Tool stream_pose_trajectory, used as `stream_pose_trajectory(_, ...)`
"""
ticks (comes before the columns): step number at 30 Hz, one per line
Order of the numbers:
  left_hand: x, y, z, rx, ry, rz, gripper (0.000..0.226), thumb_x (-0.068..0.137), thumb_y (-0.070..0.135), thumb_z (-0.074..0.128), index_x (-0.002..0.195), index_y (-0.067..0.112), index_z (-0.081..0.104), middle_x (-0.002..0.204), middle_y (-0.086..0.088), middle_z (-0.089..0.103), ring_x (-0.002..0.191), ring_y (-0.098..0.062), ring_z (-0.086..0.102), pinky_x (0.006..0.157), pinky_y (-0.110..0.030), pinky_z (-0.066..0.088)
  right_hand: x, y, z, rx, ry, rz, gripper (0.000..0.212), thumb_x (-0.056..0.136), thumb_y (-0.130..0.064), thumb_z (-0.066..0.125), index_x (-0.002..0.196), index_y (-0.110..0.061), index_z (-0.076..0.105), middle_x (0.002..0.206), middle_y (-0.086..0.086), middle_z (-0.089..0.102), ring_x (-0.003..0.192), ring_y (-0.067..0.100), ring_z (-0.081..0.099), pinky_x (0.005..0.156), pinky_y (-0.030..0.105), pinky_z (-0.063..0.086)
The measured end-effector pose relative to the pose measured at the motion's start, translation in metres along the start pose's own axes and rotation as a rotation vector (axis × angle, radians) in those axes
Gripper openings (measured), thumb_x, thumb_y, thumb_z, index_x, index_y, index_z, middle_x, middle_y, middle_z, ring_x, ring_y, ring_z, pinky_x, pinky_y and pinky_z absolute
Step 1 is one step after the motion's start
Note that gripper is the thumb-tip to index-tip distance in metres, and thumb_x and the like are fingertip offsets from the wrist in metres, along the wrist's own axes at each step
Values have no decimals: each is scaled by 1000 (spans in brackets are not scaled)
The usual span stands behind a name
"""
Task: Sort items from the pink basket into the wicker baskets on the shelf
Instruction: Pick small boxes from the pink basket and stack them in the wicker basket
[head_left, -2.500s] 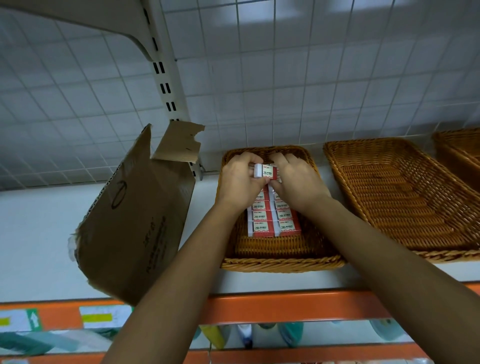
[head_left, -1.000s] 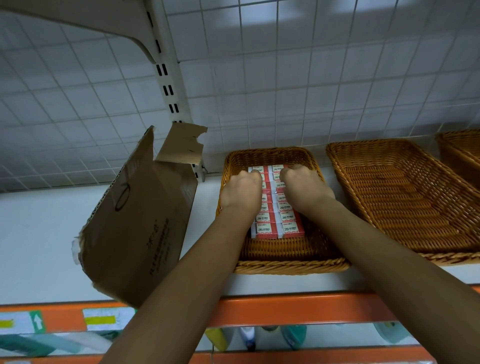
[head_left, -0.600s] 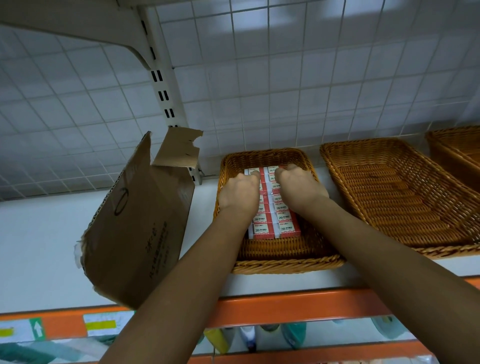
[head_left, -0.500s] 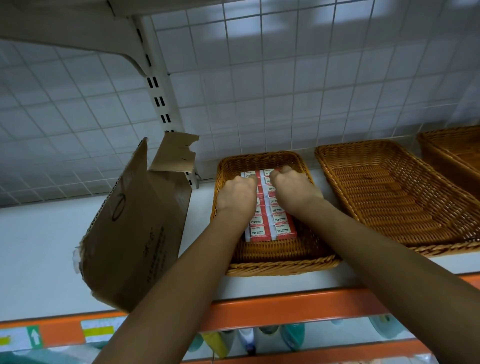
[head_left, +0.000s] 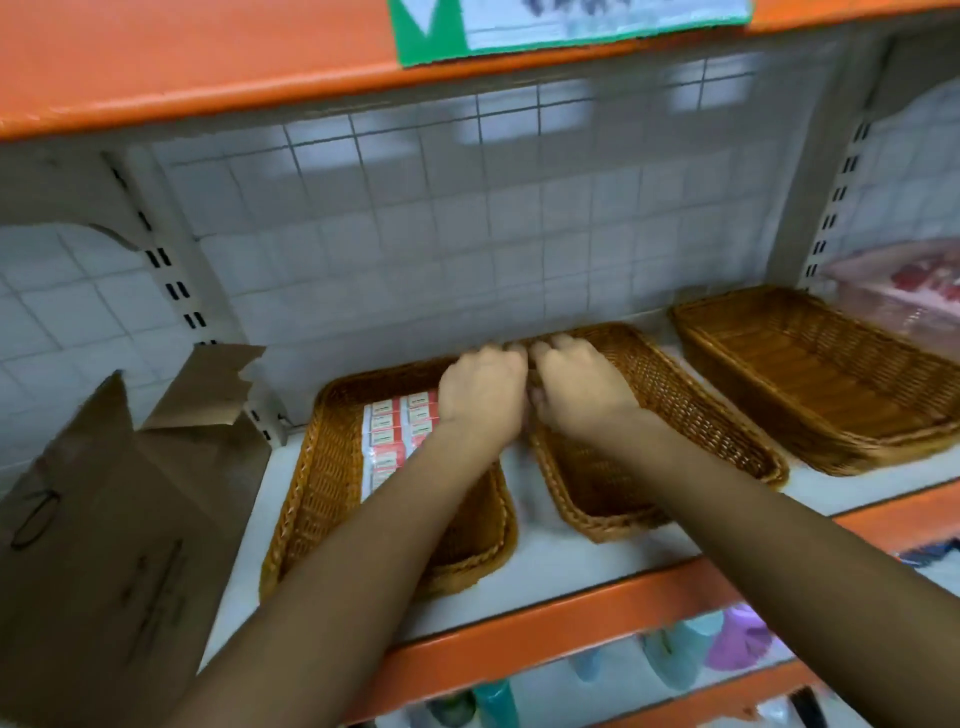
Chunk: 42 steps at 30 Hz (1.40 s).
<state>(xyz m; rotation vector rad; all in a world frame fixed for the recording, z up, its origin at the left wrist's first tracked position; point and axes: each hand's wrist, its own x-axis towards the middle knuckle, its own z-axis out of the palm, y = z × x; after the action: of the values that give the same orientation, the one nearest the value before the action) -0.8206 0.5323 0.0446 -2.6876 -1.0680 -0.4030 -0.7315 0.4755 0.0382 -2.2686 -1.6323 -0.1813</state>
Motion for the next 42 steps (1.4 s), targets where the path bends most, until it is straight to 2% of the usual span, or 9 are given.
stream_pose_trajectory(6,29,112,-7,-68,47,166,25,92,24,50,114,13,55,115,-11,59,109,-31,56,83,-39,48,-35,106,-41,-74,42,114,30,89,-20,50,117,-8,53,121,14,52,116,33,47,96,39,42)
stream_pose_trajectory(10,46,190,-10,-113,74,251,24,91,21,49,113,12,55,114,-10,59,109,-31,56,83,-39,48,-65,176,-67,-122,52,179,29,89,-22,50,115,-8,52,117,14,54,112,34,49,91,37,41)
stream_pose_trajectory(16,63,295,-9,-164,104,365,28,95,28,44,113,11,56,112,-11,59,106,-33,57,81,-40,48,-108,272,-99,-181,69,318,29,89,-19,49,115,-9,54,120,14,58,112,33,54,84,37,46)
stream_pose_trajectory(20,79,348,-8,-197,114,432,34,96,31,42,118,11,59,114,-12,61,104,-32,58,80,-38,49,-126,328,-114,-186,72,389,33,89,-21,52,119,-7,54,120,17,56,114,34,51,89,38,46)
stream_pose_trajectory(25,109,394,-6,-238,87,489,29,96,25,44,118,13,58,114,-13,61,105,-33,58,80,-39,48,-130,379,-129,-150,72,464,40,88,-25,52,123,-5,55,124,18,56,116,35,50,92,40,45)
stream_pose_trajectory(28,136,415,-1,-248,64,502,28,95,22,46,119,13,59,117,-12,61,109,-32,57,83,-40,47,-118,408,-136,-156,71,483,37,88,-19,51,123,-6,56,124,18,56,116,35,51,91,39,45)
stream_pose_trajectory(35,205,452,29,-218,-29,528,37,85,6,58,121,17,60,123,-9,60,112,-29,57,86,-39,49,-76,476,-134,-194,-96,479,39,87,-13,53,125,-10,54,126,13,57,116,31,51,90,34,42)
stream_pose_trajectory(40,238,467,49,-163,-112,597,50,78,-4,58,123,19,59,116,-9,61,108,-30,56,83,-43,53,-48,511,-129,-211,-267,427,38,86,-12,54,124,-13,56,123,11,59,112,29,54,90,34,46)
stream_pose_trajectory(42,245,471,55,-134,-144,642,45,78,-2,60,119,17,61,113,-7,62,103,-26,57,80,-37,52,-38,520,-128,-226,-357,379,38,87,-15,57,125,-14,56,124,10,59,112,27,55,92,33,45)
